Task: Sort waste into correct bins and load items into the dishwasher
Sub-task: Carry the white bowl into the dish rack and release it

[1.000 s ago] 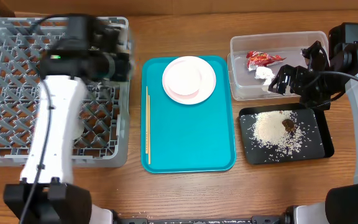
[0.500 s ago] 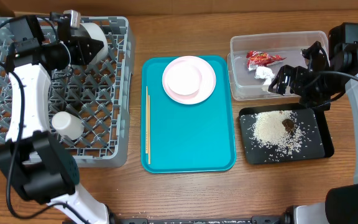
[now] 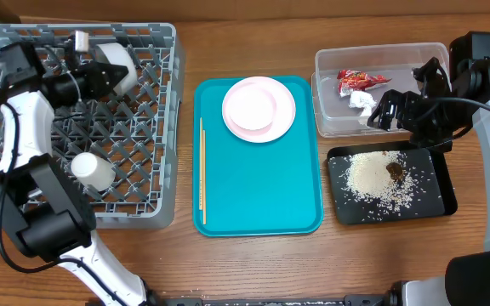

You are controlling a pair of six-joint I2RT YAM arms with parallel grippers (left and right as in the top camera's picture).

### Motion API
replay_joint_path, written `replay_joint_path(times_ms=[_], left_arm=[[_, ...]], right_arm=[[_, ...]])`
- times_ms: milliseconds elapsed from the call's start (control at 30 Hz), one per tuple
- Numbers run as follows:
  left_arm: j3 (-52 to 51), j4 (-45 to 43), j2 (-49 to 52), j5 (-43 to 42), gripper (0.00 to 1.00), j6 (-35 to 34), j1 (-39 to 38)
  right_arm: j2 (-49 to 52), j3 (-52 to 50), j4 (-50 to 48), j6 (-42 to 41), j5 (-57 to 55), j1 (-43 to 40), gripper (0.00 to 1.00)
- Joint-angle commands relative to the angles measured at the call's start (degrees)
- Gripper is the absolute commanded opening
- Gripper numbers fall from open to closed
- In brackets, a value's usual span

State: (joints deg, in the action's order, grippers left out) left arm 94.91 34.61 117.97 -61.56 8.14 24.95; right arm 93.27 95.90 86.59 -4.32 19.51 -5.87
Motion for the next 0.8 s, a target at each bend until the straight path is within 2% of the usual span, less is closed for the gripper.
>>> replay_joint_path(times_ms=[0, 233, 467, 600, 767], left_arm=[[0.55, 0.87, 1.75, -0.04, 0.06, 1.18, 1.16], [0.50, 1.77, 1.75, 0.02, 0.10, 2.19, 2.21], [0.50, -0.26, 1.75, -2.29, 0.07, 2.99, 2.45], [0.50, -3.76, 1.75, -7.19, 0.04, 2.93, 2.40], [0.50, -4.66, 1.77, -6.38, 0.04, 2.34, 2.38]], right_arm=[[-0.81, 1.51, 0.13, -0.15, 0.02, 0.11, 1.00], [-0.81, 1.51, 0.48, -0.15, 0.02, 0.11, 0.99], [-0.81, 1.51, 0.59, -0.17, 0.04, 0.11, 0.99], [-0.81, 1.51, 1.16, -0.17, 0.04, 0.11, 0.98], [-0.81, 1.51, 1.51, -0.20, 0.04, 0.11, 0.96]])
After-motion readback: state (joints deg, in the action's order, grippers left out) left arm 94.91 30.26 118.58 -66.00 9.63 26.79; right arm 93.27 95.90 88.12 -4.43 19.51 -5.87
